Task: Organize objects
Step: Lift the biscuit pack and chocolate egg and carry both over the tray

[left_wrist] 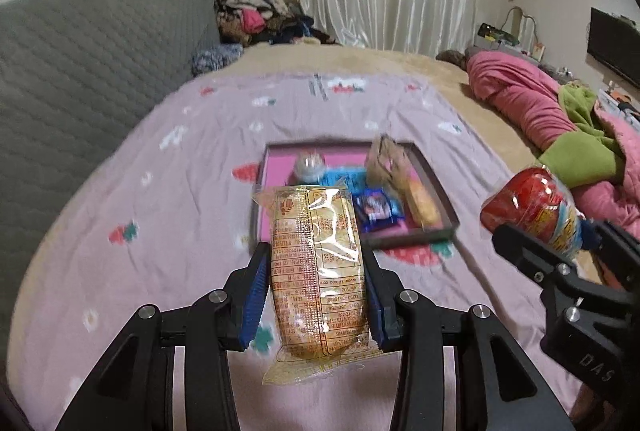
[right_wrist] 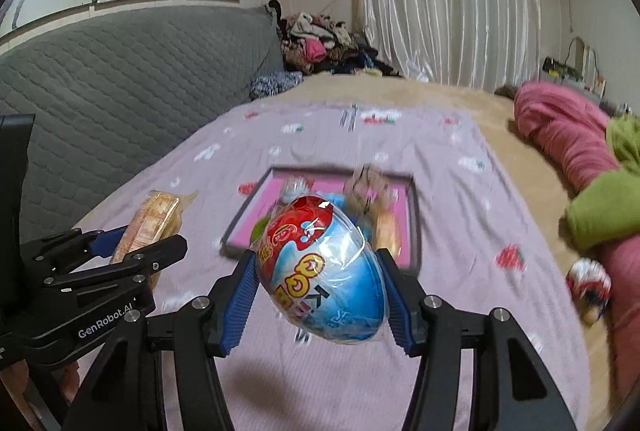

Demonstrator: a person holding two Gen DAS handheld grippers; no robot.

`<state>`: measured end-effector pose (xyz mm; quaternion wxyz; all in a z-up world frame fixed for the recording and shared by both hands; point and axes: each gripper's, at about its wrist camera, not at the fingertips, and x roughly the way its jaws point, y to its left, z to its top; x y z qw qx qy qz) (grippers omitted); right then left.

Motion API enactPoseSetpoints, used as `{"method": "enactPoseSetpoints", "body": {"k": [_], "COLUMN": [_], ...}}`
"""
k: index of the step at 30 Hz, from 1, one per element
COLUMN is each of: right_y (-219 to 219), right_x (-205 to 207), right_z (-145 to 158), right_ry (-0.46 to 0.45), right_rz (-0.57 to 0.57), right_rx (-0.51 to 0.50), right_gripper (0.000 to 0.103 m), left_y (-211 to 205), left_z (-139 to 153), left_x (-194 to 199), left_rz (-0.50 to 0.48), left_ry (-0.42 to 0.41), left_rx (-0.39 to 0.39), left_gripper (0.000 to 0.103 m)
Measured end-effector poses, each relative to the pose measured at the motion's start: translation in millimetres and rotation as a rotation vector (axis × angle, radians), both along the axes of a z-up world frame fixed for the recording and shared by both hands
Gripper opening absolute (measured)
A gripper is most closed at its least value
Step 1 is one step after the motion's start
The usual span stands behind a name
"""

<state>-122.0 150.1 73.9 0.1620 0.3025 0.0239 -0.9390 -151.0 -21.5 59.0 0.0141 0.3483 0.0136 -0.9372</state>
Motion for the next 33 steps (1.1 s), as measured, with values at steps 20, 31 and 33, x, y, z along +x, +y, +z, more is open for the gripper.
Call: {"method": "enactPoseSetpoints", "body": {"k": [20, 31, 33], "right_y": [-24.4, -21.3, -20.9], "right_x": [-134.7, -185.2, -188.4], "right_z": [-22.2, -112.3, -120.6], "right_ry": [-0.008, -0.127, -0.126], "right_rz": [0.002, -0.037, -0.036], "right_rx": [0.027, 0.026, 0.021], "right_gripper": [0.058, 0.058, 0.058], "left_y": [-29.6, -25.8, -24.8], "left_z": [-27.0, -101.8, -111.9], "left_x": [-159.4, -207.1, -210.6], "left_rz": [-0.015, -0.017, -0.021], "left_ry": [-0.008, -0.081, -0.089], "left_rx": [0.034, 0.044, 0.055], "left_gripper": [0.044, 0.044, 0.044]}}
